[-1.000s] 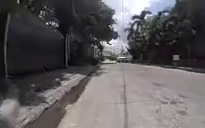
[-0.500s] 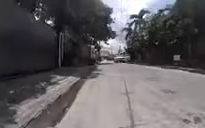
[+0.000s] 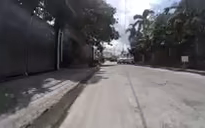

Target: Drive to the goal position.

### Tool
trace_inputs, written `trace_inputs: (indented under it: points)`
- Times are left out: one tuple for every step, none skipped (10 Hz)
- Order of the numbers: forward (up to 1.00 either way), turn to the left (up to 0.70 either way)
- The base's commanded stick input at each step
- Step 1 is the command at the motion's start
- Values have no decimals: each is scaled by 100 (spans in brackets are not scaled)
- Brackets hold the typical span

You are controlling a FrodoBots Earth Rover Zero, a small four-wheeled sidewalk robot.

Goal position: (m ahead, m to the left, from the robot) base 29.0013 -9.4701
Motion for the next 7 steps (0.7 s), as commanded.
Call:
trace_inputs:
  points:
    - [100, -1]
    - [100, -1]
    - [100, 0]
    - [100, 0]
    - [100, 0]
    - [100, 0]
    - [100, -1]
